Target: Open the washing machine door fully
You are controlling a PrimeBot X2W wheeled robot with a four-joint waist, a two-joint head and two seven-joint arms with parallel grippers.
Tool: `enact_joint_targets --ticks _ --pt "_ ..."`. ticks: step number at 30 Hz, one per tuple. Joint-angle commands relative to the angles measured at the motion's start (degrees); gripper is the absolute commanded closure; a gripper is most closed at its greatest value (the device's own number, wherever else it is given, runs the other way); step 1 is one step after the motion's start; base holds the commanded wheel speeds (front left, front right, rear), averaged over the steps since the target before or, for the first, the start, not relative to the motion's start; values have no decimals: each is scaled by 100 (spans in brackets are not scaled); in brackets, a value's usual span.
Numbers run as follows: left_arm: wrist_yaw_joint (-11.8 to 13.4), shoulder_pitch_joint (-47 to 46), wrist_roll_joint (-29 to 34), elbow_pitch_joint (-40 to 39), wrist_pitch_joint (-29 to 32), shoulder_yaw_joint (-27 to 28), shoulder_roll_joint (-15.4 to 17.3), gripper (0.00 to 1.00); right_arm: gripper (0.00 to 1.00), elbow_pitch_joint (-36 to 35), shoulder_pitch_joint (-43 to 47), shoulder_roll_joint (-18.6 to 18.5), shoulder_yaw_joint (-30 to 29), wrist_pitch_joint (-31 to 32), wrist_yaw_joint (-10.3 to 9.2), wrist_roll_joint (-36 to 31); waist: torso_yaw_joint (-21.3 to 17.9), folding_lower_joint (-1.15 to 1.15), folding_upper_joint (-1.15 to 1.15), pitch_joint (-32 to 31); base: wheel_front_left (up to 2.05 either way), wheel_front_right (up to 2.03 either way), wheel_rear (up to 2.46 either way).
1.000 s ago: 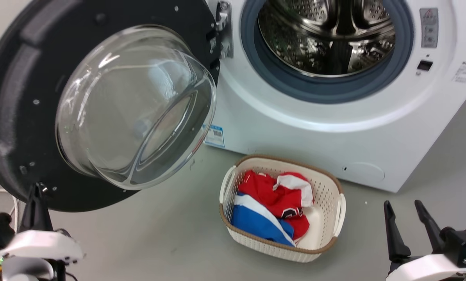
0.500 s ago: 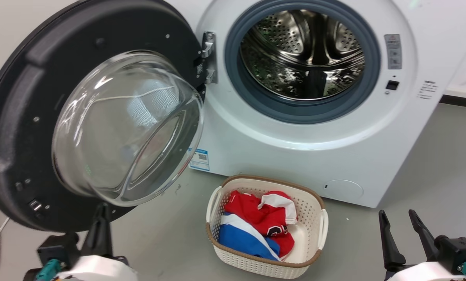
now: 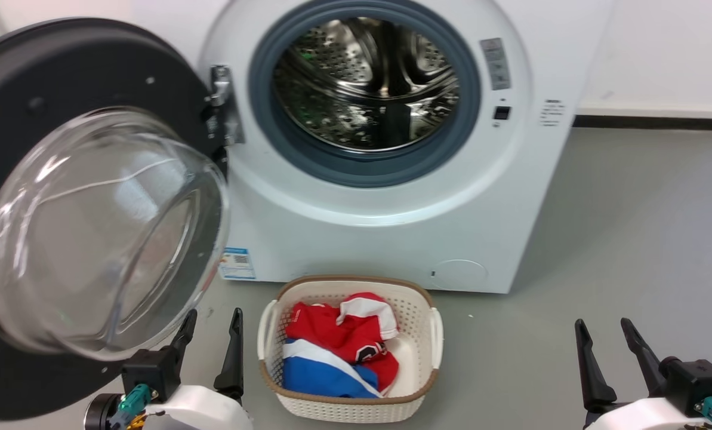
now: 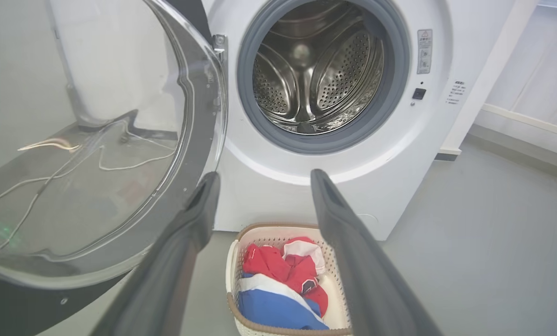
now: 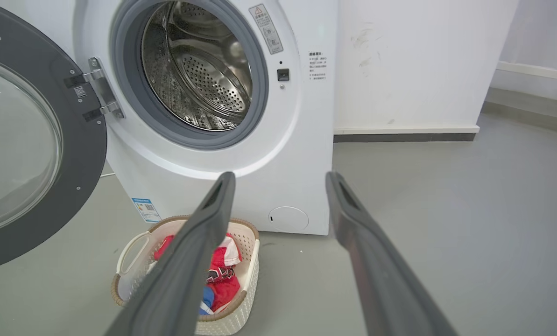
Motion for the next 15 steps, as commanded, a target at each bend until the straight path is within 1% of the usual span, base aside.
enact_joint_targets --ticks 1,8,15 --pt "-4 -93 46 67 -44 -14 5 0 0 -35 -38 9 15 30 -2 -24 -286 0 0 7 0 0 0" --pt "35 -159 108 400 -171 -70 -12 0 0 -49 -84 10 107 67 -2 -37 -698 0 0 38 0 0 0" --pt "77 -168 74 539 -273 -60 -34 0 0 -68 -108 11 152 69 -2 -42 -798 0 0 86 0 0 0"
